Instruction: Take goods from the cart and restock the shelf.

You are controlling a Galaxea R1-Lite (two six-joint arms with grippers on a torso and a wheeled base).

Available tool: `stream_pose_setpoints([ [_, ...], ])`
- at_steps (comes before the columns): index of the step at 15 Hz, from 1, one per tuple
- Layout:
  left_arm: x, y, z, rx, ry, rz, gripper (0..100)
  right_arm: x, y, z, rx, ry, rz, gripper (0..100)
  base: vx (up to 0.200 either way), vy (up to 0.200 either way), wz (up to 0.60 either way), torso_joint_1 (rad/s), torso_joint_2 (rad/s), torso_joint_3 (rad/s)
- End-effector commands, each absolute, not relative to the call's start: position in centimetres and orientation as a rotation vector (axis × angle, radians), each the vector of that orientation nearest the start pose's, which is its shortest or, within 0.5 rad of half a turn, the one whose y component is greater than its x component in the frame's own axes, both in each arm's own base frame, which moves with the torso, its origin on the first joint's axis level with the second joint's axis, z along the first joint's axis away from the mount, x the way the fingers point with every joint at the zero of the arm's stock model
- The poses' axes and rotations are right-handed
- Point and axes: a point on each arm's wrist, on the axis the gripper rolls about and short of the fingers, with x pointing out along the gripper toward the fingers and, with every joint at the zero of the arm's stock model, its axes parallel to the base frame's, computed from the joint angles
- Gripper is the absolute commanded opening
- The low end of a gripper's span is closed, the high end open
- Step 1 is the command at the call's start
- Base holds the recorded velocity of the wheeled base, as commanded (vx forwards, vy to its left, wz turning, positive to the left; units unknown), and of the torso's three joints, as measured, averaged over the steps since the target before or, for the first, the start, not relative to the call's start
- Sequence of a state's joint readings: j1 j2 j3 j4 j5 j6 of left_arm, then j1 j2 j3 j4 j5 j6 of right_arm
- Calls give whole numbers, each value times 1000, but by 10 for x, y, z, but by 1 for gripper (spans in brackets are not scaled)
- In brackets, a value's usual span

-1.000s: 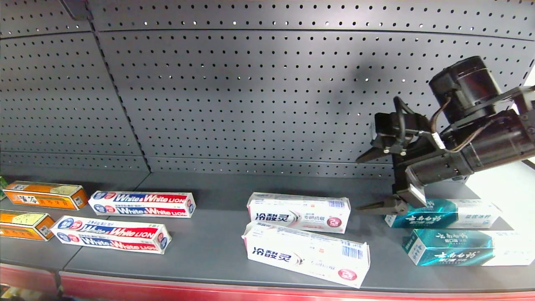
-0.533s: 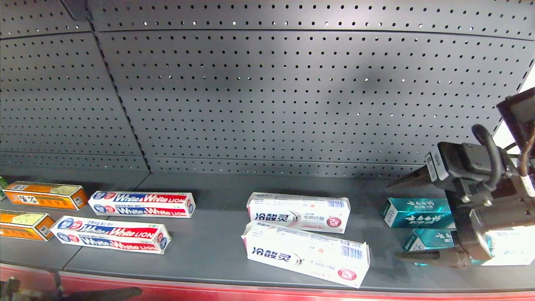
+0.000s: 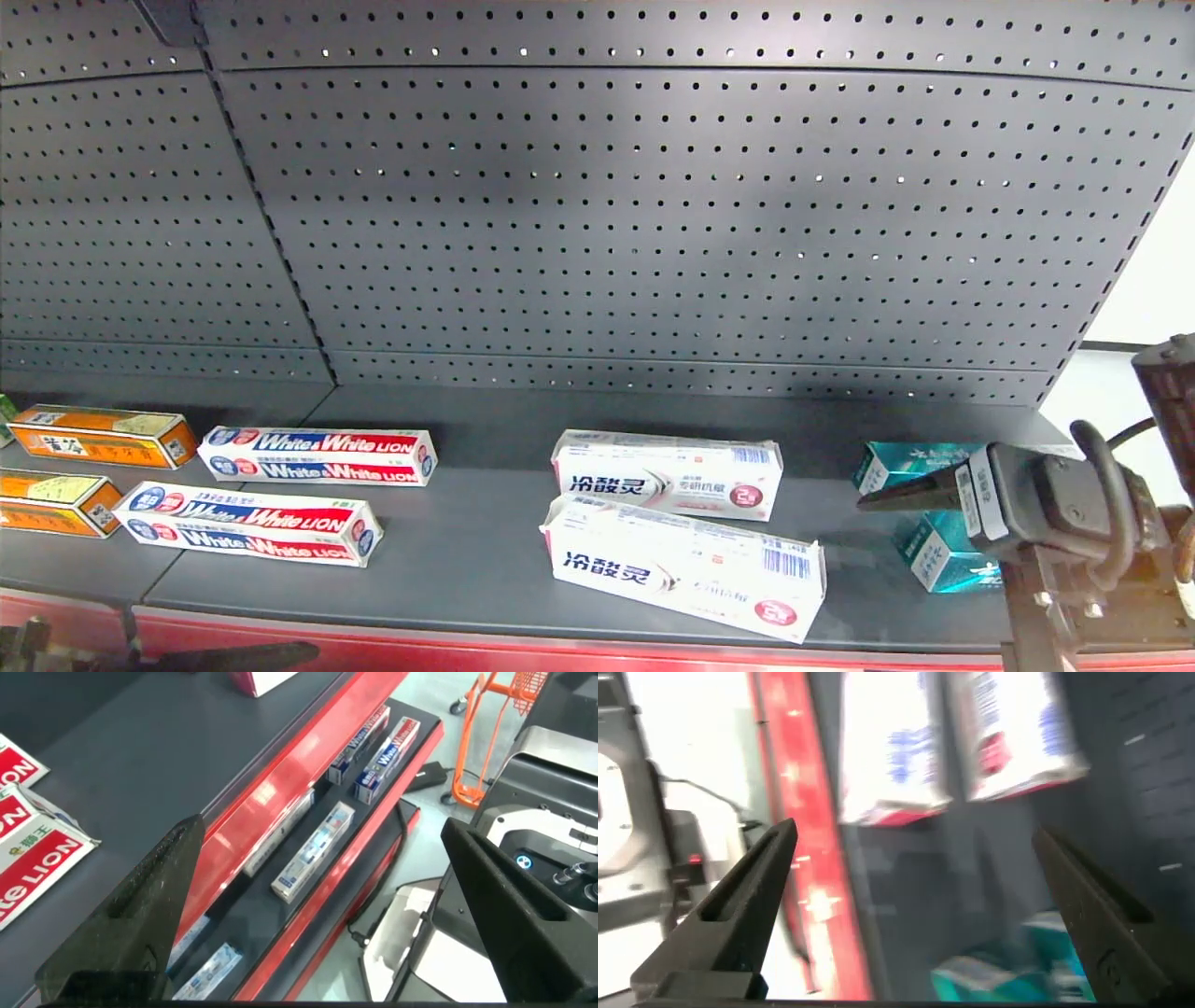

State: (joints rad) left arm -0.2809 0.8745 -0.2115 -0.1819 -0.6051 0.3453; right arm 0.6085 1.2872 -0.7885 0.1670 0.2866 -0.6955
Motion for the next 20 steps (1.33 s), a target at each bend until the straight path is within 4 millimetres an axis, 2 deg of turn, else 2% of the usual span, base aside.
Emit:
stream_pose_setpoints([
  [1, 72, -34, 136, 235, 337, -943, 100, 140, 110, 199, -744, 374, 1082, 100, 0, 0, 0, 0, 0, 0],
  [8, 71, -34, 134, 234, 343, -942, 100, 149, 120, 197, -772, 405, 1064, 100, 0, 0, 0, 0, 0, 0],
  [15, 69, -33, 131, 232, 356, -943, 100, 174, 136, 190, -784, 461, 1049, 100, 0, 0, 0, 0, 0, 0],
  [20, 67, -33, 128, 231, 357, -943, 100, 186, 136, 187, -774, 469, 1018, 100, 0, 0, 0, 0, 0, 0],
])
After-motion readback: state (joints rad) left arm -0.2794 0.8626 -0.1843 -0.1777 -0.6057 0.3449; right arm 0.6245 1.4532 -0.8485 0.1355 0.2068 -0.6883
